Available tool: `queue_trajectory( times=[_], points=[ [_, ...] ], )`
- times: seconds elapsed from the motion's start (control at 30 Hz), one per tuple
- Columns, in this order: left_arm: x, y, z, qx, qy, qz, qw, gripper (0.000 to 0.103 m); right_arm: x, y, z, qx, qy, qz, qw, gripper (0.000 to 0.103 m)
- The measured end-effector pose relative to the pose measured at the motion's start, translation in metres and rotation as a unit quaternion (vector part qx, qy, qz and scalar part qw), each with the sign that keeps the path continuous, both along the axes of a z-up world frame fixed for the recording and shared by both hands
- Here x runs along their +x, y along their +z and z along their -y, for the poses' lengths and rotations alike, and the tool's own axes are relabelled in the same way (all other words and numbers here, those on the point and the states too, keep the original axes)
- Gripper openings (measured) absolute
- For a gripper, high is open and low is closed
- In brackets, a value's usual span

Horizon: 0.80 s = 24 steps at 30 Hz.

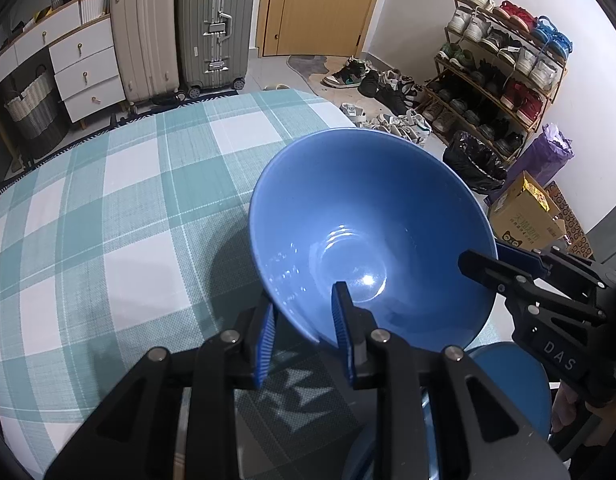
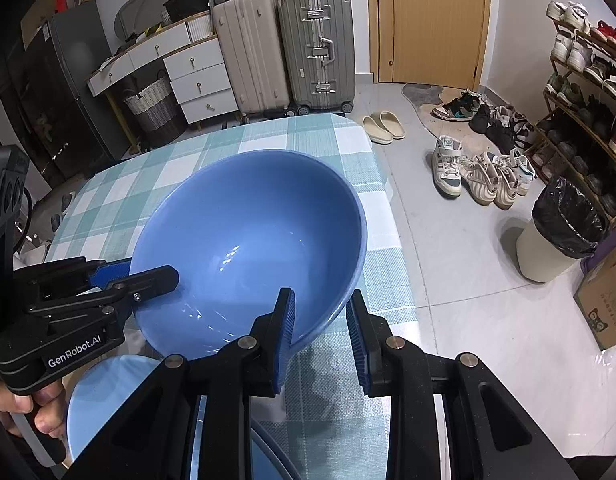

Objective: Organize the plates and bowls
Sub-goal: 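Lift the blue bowl with both grippers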

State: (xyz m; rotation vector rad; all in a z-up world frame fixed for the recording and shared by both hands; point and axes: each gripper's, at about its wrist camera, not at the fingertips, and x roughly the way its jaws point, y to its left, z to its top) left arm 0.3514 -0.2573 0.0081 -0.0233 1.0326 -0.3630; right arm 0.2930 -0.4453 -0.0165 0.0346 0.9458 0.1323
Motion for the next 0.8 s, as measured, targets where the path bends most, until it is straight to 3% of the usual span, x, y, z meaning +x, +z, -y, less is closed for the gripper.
queue_trajectory(
  times=[0.8],
  points=[
    [-0.007, 0.02, 0.001, 0.003, 0.0, 0.023, 0.9997, 0.025, -0.009, 0.021, 0.005, -0.002, -0.001, 0.02, 1.0, 0.026]
  ],
)
